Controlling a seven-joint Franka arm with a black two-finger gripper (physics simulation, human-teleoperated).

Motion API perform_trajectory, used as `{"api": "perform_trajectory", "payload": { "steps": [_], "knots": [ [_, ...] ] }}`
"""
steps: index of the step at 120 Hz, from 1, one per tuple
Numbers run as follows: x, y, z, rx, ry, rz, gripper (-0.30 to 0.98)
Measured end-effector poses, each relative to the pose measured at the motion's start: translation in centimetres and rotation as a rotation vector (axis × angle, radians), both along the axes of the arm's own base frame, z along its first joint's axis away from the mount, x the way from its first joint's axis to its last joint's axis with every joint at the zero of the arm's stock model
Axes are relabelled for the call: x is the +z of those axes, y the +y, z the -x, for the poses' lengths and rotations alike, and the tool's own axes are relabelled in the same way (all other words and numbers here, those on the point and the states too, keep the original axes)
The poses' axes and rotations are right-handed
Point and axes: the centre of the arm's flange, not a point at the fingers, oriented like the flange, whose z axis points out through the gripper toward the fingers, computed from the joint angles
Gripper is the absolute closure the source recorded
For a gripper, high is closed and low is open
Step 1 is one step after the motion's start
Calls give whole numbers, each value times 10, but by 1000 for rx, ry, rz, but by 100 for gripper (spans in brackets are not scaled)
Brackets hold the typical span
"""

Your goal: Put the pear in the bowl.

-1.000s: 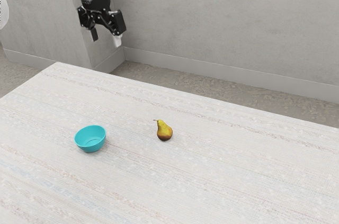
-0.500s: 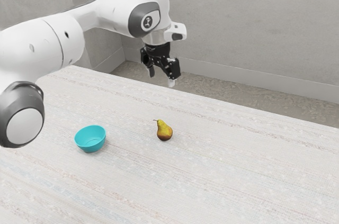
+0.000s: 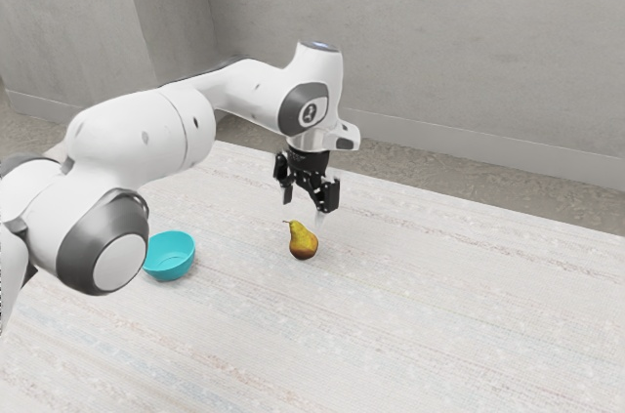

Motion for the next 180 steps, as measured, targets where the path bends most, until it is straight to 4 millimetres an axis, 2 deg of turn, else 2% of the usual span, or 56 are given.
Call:
{"api": "perform_trajectory", "payload": {
  "steps": [26, 46, 101, 115, 143, 180],
  "knots": [
    [-38, 4, -5, 1, 19, 22, 0],
    [-60, 7, -3, 12, 44, 50, 0],
    [-83, 8, 7, 13, 114, 61, 2],
    [-84, 8, 8, 14, 122, 63, 9],
    [-84, 9, 9, 15, 134, 62, 35],
    [-80, 11, 9, 13, 132, 50, 52]
  ]
}}
